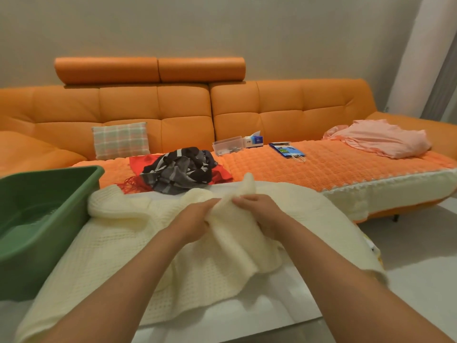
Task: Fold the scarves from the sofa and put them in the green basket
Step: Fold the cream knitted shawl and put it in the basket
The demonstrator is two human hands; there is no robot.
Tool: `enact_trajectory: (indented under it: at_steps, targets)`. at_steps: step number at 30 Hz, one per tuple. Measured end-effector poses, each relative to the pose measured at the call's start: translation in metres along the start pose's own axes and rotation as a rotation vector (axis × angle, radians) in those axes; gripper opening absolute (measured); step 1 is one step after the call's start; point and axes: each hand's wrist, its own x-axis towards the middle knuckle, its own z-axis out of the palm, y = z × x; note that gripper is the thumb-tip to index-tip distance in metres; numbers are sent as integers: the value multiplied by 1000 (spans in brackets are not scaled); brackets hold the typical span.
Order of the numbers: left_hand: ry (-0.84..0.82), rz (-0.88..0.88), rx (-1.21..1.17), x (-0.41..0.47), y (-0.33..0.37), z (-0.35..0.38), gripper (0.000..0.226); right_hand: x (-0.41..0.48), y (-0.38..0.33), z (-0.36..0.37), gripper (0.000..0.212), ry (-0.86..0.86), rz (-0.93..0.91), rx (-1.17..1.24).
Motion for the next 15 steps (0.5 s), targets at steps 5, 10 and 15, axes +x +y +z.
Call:
enact_trajectory:
  at_steps: [5, 10, 15]
  targets:
    - [191, -438, 728, -15, -25, -44, 35, 14, 15, -20, 64, 297, 105, -1045]
    - [-61, -398, 555, -13, -11, -56, 50, 15, 41, -16, 64, 135, 313, -1124]
    - [-72, -85, 109, -5, 26, -47, 72, 14, 24, 12, 18, 11, 27, -451]
